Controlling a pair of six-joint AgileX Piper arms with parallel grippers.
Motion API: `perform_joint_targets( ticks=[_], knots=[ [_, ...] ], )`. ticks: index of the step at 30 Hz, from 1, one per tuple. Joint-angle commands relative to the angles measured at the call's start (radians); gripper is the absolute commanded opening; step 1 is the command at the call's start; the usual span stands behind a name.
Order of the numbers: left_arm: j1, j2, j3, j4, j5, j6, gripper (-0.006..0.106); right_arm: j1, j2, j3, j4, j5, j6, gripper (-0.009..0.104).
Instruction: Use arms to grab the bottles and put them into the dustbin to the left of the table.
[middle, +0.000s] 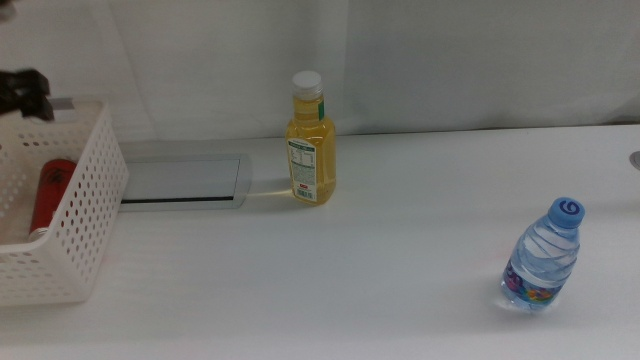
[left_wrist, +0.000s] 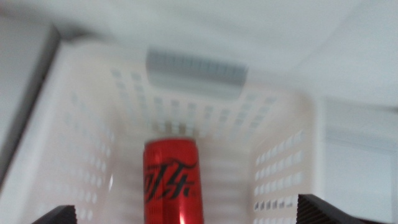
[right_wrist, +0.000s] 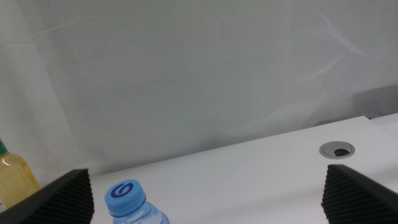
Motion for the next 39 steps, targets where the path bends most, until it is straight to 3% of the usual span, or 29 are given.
perform_joint_targets(
  ticks=[1, 7, 8, 11, 14, 20, 25, 31, 34, 39],
  knots=[
    [0.001, -0.063, -0.009, -0.022, -0.016, 0.015, 0.093, -0.004, -0.002, 0.007, -0.006, -0.011, -0.005, 0.103],
    [0.001, -0.225, -0.007, -0.228, -0.008, 0.203, 0.093, -0.004, -0.002, 0.007, -0.006, -0.011, -0.005, 0.103],
    [0.001, -0.278, -0.005, -0.302, 0.005, 0.231, 0.093, -0.004, -0.002, 0.007, -0.006, -0.011, -0.005, 0.103],
    [-0.022, -0.357, 0.02, -0.371, -0.004, 0.295, 0.093, -0.004, -0.002, 0.007, -0.006, -0.011, -0.005, 0.103],
    [-0.096, -0.446, 0.101, -0.377, -0.053, 0.318, 0.093, -0.004, -0.002, 0.007, -0.006, -0.011, -0.005, 0.103],
    [-0.424, -0.618, 0.368, -0.371, -0.257, 0.388, 0.093, -0.004, -0.002, 0.007, -0.006, -0.011, -0.005, 0.103],
    [-0.606, -0.703, 0.542, -0.371, -0.372, 0.47, 0.093, -0.004, -0.002, 0.007, -0.006, -0.011, -0.005, 0.103],
    [-0.688, -0.755, 0.863, -0.383, -0.705, 0.494, 0.093, -0.004, -0.002, 0.007, -0.006, -0.011, -0.005, 0.103],
    [-0.711, -0.76, 1.083, -0.38, -1.054, 0.364, 0.093, -0.004, -0.002, 0.007, -0.006, -0.011, -0.005, 0.103],
    [-0.711, -0.758, 1.258, -0.362, -1.278, 0.244, 0.093, -0.004, -0.002, 0.007, -0.006, -0.011, -0.005, 0.103]
  ],
)
